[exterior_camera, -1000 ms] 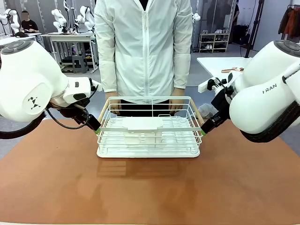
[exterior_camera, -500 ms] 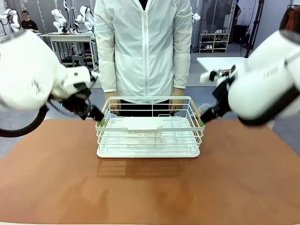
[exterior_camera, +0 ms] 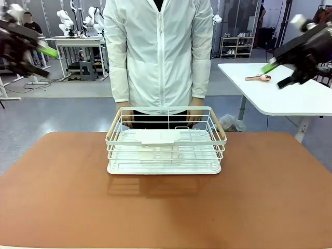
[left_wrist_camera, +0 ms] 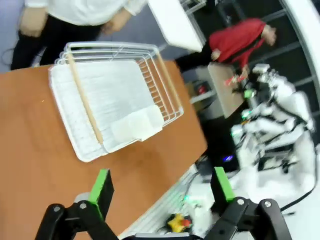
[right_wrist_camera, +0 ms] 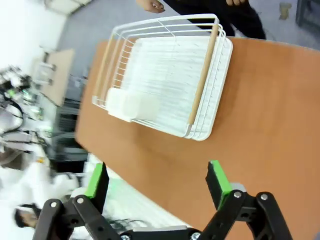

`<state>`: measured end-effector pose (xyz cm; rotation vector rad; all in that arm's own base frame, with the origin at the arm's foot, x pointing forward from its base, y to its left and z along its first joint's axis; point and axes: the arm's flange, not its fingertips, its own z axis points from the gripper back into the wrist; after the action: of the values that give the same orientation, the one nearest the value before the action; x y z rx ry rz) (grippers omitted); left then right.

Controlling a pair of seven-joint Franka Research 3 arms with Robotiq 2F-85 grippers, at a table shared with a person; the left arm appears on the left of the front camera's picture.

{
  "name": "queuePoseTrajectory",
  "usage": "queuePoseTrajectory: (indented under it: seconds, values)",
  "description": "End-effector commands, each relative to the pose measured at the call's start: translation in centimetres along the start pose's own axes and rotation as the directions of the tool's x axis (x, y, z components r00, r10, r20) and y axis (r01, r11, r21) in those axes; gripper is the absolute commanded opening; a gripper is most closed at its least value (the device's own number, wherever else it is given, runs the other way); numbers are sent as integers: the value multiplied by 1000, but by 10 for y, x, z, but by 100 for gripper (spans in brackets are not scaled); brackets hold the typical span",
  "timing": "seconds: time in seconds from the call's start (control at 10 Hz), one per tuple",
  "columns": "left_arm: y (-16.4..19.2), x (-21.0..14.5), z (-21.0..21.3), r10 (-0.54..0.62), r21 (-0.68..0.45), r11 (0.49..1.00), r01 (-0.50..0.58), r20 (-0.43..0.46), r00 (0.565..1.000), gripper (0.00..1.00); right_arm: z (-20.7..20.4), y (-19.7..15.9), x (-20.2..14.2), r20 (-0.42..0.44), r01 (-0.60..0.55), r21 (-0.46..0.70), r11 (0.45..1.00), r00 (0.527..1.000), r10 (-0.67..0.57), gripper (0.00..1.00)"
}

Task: Clean the table.
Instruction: Pick up the Lint Roller when the human hands it over.

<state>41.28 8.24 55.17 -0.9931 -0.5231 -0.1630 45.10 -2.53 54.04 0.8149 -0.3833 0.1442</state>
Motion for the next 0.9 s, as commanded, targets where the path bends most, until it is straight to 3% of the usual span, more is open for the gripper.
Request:
queuePoseTrajectory:
  seconds: [0.0,0.2,0.5,0.7,0.8]
  values:
    - [38,-15,35,253,47,965,-258,78,964,100,20,-53,1,18,221,71,973,975,-223,100]
    - [69,-42,88,336,38,936,-351,204,919,100,62,-102,-21,104,359,117,926,923,-371,100]
    - [111,-62,97,432,-4,895,-445,250,867,100,62,-151,-37,109,482,154,862,859,-500,100]
    - [102,-54,83,391,23,914,-405,217,894,100,51,-149,-34,91,451,139,882,881,-465,100]
    - [117,-65,103,440,26,888,-460,249,863,100,67,-165,-42,110,480,130,868,863,-493,100]
